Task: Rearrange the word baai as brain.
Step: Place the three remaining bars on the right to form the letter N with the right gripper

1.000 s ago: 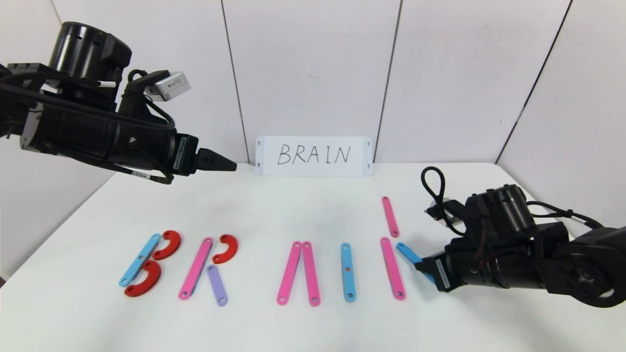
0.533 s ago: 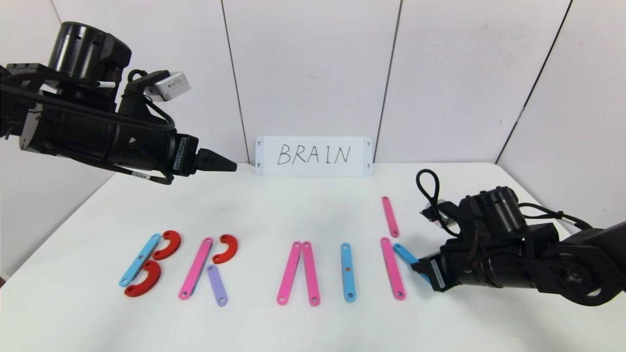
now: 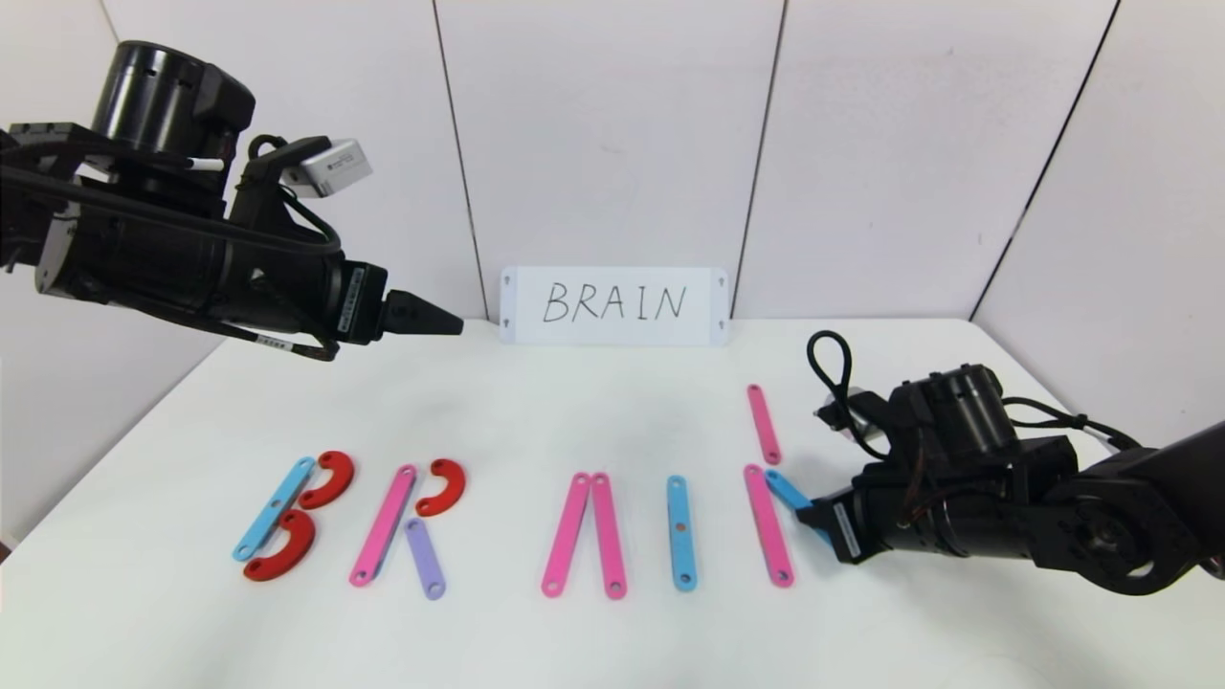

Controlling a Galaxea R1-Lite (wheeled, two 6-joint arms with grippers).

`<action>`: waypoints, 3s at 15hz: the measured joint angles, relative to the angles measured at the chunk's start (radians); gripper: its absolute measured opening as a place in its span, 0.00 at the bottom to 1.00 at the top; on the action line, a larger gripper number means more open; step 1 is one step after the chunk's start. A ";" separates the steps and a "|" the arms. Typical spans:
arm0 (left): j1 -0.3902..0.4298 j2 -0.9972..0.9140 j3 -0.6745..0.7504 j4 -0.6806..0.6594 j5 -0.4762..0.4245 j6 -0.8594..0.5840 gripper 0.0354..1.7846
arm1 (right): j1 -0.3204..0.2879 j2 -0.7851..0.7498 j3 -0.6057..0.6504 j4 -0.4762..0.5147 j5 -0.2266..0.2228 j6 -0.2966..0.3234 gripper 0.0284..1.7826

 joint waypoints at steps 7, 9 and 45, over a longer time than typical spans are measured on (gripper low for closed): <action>-0.008 0.000 0.005 0.000 0.001 0.001 0.97 | -0.010 -0.011 0.003 0.000 -0.002 0.002 0.80; -0.013 0.000 0.006 0.000 0.004 0.001 0.97 | -0.011 -0.014 -0.008 0.000 -0.005 0.010 0.91; -0.020 -0.011 0.013 -0.001 0.003 0.001 0.97 | -0.001 0.287 -0.439 0.050 -0.273 0.198 0.14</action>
